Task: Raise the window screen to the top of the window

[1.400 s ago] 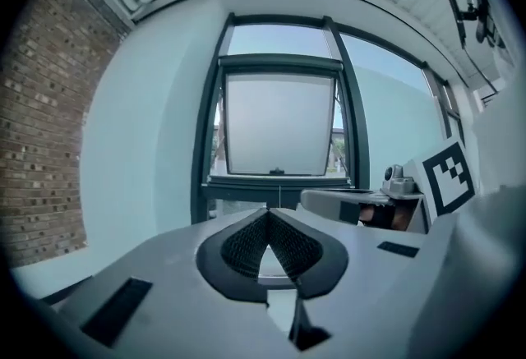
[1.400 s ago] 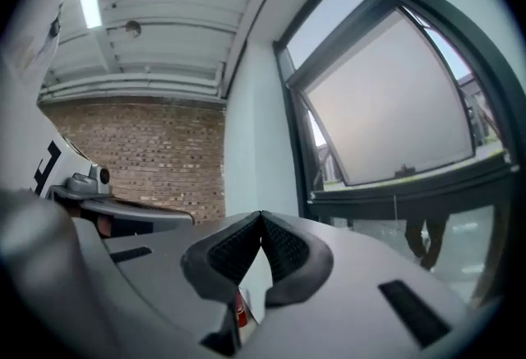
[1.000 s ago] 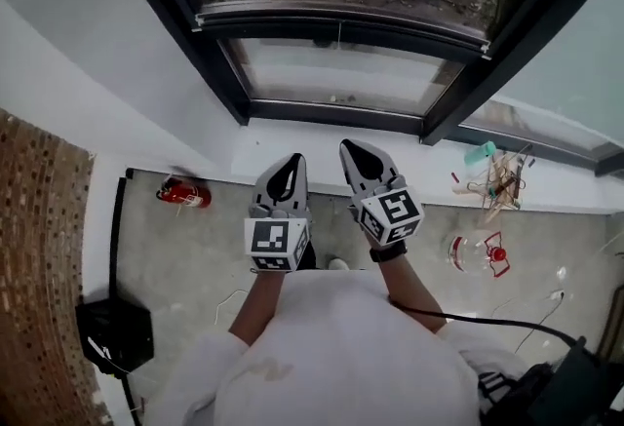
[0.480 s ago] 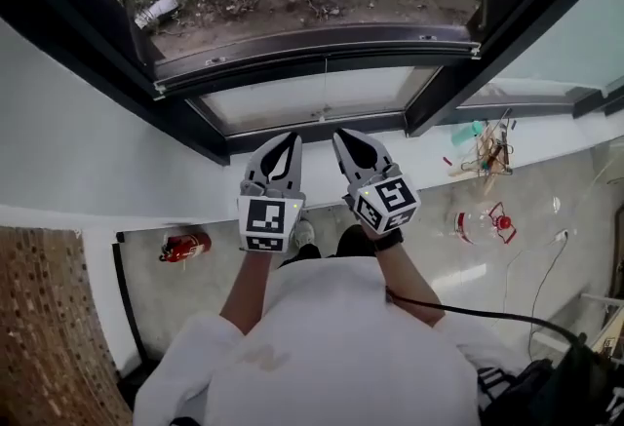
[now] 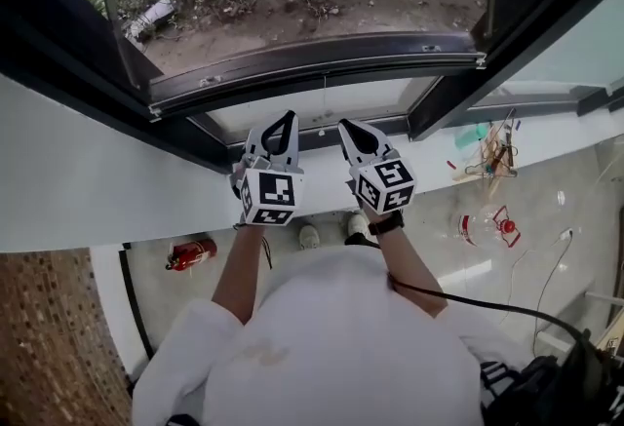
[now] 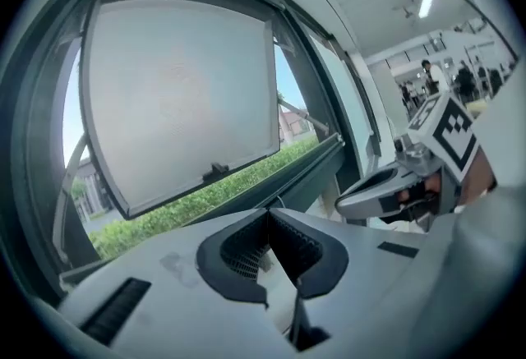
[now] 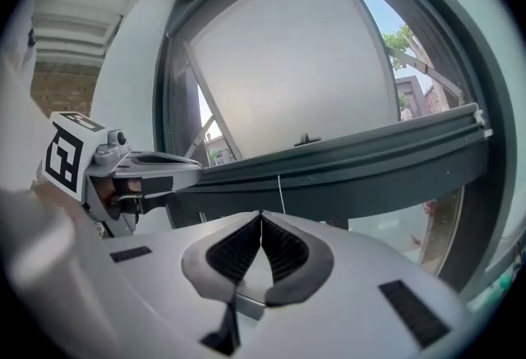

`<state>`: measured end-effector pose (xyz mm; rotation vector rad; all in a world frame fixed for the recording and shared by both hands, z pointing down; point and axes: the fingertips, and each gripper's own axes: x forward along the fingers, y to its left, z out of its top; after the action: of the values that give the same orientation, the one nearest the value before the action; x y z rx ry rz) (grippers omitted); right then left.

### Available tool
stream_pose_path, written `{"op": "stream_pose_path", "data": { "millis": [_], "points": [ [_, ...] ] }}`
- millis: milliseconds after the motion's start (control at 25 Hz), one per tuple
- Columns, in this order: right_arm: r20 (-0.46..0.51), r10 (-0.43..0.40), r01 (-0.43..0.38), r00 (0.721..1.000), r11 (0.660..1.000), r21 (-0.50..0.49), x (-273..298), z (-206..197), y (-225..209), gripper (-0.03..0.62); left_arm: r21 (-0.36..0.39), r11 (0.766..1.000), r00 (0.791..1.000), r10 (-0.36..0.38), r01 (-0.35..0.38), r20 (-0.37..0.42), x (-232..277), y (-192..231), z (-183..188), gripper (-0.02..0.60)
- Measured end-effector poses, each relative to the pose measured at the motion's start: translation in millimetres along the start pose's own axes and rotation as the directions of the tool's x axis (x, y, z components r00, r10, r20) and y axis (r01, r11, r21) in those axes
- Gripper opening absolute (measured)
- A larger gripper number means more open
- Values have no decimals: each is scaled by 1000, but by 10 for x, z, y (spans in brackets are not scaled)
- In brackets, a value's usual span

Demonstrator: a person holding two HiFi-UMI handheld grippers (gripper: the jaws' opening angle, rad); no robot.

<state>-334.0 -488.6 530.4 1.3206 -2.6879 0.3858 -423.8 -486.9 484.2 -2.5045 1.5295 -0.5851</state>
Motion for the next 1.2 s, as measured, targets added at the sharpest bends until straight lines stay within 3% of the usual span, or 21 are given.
{"op": "stream_pose_path", "data": {
  "millis": [80,200,280,400,480,640,840,1040,1200],
  "points": [
    [-14,9,-9,1000,1000,11,79,-53,-75,3,131,991,999,10,-3,-48,169,27,-30,0],
    [-42,29,-29,999,999,19,207,-145,-180,3,291,957,994,24,8,-106,382,28,-53,2],
    [-61,41,-39,997,999,24,291,-218,-238,3,360,933,991,41,6,-124,481,44,-56,10],
    [-93,62,-59,994,998,38,401,-336,-316,5,431,902,989,40,27,-146,619,33,-55,76],
    [-110,63,-58,992,997,45,461,-407,-385,8,464,885,985,40,42,-167,696,23,-69,109],
    [-141,69,-60,988,996,64,638,-546,-470,125,523,850,973,61,65,-221,803,67,-145,117],
    [-120,151,-143,981,987,74,853,-582,-384,129,584,807,963,85,84,-256,896,43,-217,117],
    [-159,127,-123,979,992,33,1076,-677,-382,127,624,781,976,155,-27,-152,927,76,-220,115],
    [-196,144,-146,970,989,5,1217,-783,-358,126,615,785,973,193,-74,-129,899,87,-233,115]
  ]
}}
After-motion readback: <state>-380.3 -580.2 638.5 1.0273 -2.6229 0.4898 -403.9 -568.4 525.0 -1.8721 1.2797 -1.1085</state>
